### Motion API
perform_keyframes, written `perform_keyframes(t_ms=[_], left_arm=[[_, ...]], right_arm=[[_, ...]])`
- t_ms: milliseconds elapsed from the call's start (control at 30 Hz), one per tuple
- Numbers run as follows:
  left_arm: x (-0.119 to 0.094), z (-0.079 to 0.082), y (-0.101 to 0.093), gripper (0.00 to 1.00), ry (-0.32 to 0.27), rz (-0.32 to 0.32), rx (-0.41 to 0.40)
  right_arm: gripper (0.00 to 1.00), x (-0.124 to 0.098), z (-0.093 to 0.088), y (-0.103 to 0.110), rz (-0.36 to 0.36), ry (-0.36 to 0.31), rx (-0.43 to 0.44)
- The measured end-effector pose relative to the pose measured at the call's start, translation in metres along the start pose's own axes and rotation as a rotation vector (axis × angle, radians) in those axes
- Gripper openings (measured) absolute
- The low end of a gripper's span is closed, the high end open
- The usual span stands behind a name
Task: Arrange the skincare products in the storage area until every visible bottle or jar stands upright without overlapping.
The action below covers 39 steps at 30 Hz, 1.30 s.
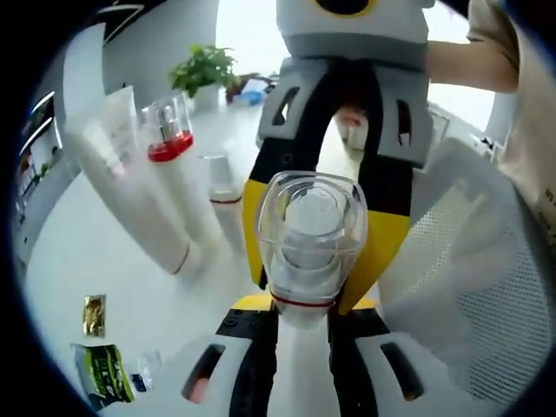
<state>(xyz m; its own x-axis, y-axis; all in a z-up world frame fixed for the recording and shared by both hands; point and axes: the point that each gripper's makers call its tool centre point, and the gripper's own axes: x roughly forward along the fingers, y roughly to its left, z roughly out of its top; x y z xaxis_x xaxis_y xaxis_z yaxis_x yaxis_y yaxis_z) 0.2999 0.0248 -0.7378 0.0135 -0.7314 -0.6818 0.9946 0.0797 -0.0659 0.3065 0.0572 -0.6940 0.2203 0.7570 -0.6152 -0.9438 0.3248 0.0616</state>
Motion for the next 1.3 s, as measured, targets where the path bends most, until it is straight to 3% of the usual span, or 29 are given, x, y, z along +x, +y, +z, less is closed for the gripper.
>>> perform_keyframes(t_ms=[433, 833, 1300], left_arm=[[0.008, -0.009, 0.0, 0.18, 0.016, 0.005, 0.016], [0.015, -0.014, 0.0, 0.18, 0.022, 0.003, 0.027], [0.007, -0.015, 0.0, 0.17, 0.023, 0.001, 0.041]], right_arm=[[0.2, 0.007, -0.01, 0.001, 0.006, 0.027, -0.018], [0.2, 0.01, -0.017, 0.001, -0.01, 0.012, 0.002], [0.2, 0.009, -0.018, 0.0, -0.007, 0.004, -0.001]])
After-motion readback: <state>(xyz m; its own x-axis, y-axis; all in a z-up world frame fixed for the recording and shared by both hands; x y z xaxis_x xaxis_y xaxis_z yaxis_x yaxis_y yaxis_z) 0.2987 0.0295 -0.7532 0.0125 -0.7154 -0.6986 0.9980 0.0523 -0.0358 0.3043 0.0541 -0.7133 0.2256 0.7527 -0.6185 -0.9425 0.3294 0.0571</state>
